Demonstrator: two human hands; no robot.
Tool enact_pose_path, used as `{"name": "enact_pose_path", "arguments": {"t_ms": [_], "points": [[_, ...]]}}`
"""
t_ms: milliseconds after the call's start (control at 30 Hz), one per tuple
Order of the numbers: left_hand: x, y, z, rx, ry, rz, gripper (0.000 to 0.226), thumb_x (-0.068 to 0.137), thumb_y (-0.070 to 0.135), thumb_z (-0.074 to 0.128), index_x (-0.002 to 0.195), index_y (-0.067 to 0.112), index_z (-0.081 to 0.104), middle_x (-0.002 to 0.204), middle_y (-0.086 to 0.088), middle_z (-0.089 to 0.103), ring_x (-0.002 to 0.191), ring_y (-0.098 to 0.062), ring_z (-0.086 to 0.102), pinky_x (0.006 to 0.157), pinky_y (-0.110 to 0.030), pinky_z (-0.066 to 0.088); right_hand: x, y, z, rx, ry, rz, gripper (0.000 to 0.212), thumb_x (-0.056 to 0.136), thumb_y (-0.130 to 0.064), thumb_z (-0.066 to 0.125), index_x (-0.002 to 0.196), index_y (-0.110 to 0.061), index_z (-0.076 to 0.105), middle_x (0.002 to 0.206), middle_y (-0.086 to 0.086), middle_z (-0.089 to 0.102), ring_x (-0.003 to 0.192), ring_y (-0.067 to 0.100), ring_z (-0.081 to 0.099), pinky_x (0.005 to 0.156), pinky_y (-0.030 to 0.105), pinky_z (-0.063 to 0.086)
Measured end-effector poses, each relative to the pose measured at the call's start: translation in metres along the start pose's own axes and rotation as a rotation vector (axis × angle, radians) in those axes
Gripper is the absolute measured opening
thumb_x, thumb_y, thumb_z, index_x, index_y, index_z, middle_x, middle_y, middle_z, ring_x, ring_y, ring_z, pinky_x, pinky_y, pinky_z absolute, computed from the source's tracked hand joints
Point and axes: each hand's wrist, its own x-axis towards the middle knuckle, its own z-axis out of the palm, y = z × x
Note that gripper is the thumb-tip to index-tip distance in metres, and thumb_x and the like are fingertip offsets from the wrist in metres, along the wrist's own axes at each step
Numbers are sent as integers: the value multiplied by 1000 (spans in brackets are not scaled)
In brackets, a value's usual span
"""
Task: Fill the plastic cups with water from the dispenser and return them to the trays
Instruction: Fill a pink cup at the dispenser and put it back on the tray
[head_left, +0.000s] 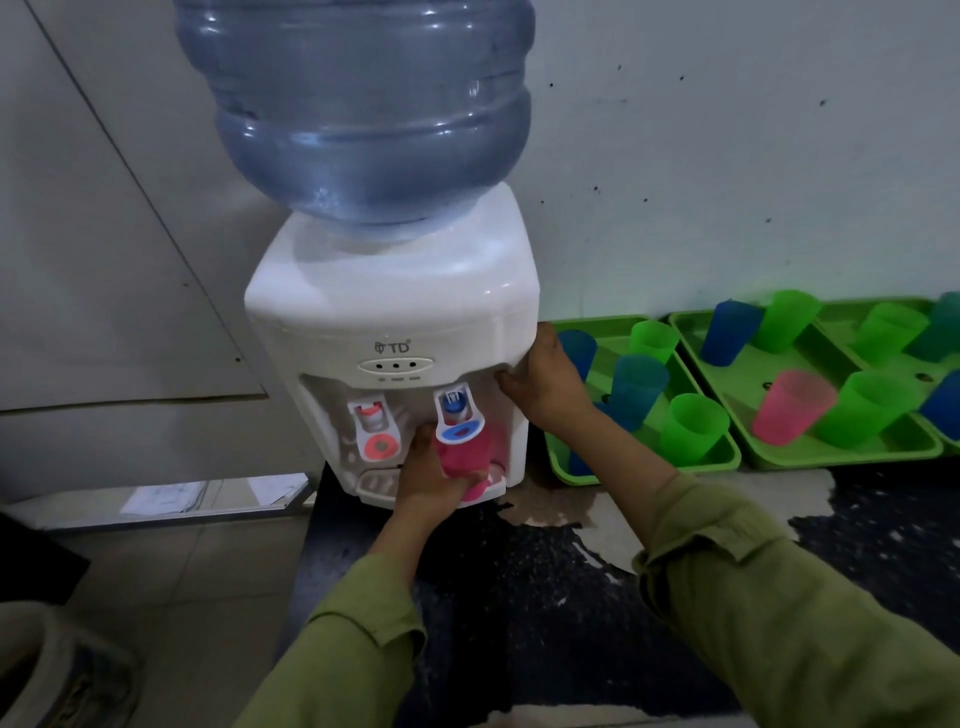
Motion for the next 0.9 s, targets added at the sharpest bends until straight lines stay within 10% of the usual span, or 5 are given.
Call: {"name": "enact_pose_path", "arguments": {"t_ms": [900], "points": [[0, -6, 4, -36, 32, -28, 81, 55, 25, 87, 124, 15, 46, 123, -3, 56, 113, -21, 55, 90, -21, 37, 3, 8, 9, 25, 49, 8, 56, 81, -21, 66, 124, -3, 35, 121, 16, 46, 105, 29, 51, 74, 29, 39]]}}
